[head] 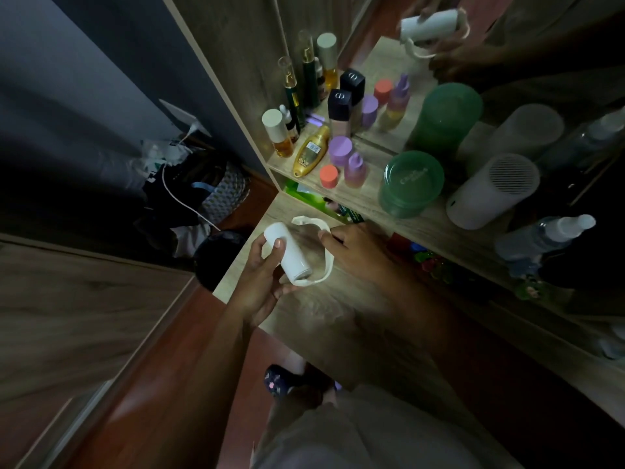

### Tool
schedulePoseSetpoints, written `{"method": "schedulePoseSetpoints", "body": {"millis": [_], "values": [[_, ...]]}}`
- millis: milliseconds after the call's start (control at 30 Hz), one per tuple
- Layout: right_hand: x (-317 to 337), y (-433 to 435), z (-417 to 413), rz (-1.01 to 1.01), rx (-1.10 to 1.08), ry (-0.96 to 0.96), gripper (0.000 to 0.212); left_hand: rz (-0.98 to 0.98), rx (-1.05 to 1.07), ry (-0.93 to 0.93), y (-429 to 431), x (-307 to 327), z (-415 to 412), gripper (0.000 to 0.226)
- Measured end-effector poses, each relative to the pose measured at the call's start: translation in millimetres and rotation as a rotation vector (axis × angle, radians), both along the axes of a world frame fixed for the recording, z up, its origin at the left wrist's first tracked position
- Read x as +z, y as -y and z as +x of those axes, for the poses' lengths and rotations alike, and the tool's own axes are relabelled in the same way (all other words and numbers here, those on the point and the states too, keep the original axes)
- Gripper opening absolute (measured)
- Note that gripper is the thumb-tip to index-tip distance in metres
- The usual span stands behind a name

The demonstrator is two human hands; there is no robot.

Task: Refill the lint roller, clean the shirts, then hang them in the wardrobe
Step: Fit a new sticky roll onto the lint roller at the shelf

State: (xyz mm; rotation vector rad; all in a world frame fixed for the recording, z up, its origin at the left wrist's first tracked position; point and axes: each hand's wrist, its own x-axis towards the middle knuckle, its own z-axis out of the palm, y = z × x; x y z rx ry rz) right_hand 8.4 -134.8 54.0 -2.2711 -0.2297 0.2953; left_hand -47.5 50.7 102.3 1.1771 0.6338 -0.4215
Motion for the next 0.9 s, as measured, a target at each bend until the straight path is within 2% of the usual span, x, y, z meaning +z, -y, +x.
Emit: {"method": "schedulePoseSetpoints", "body": {"millis": [733,833,900], "values": [[11.6,3.9,9.2,0.019,0.036,0.038,0.045,-0.033,-0.151,-0.022,0.3,8.9,8.4,0.05],[14.9,4.8,10.4,0.012,0.043,0.11,0.051,-0.042,-0.162,-0.009,1.3,10.8,9.5,0.046],[17.9,5.5,10.9,0.006,0.057,0.144,0.046,-0.048,-0.169,-0.007,1.9,12.0,9.3,0.044]]}}
